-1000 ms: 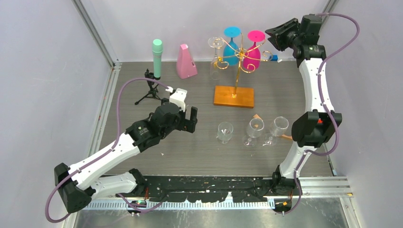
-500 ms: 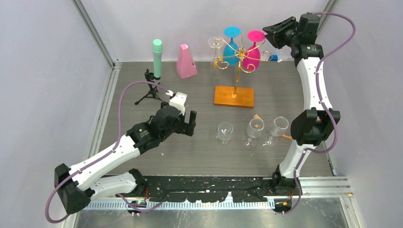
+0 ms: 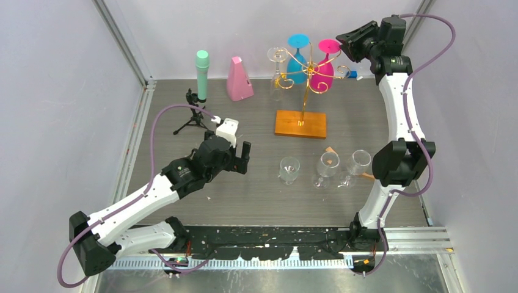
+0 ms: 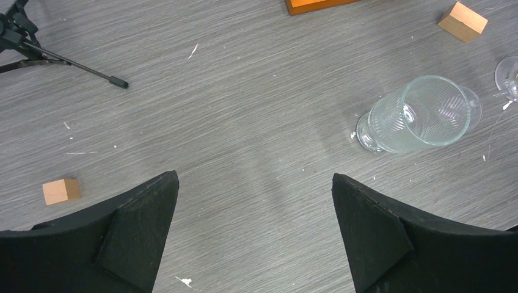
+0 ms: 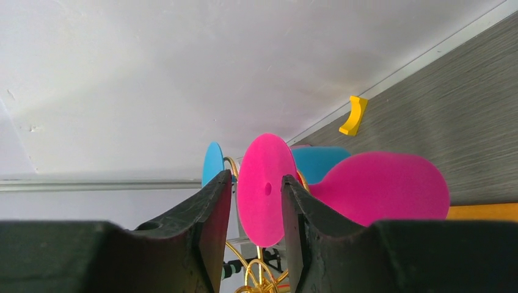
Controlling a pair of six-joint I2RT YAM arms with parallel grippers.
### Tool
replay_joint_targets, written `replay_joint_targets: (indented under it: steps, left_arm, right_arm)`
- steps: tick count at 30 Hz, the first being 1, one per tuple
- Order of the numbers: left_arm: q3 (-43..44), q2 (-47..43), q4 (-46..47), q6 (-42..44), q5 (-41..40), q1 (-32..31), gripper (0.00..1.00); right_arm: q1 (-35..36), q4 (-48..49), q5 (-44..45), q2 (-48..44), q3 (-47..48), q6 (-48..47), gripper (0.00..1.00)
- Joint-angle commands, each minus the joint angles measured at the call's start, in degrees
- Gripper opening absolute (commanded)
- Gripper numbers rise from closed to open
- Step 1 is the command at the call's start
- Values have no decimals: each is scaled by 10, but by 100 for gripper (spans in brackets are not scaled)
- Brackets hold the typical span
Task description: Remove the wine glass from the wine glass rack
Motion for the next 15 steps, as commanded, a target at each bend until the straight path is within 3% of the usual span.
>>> replay_joint_targets:
  steps: [1,15]
  left_arm:
    - [1,-13,13,6,-14,2,100]
    - [-2,-12,15,7,-17,2,100]
  right_arm:
    - [3,31,27,-44,2,-30,41]
    - [4,23,30,-26,-5,-29,42]
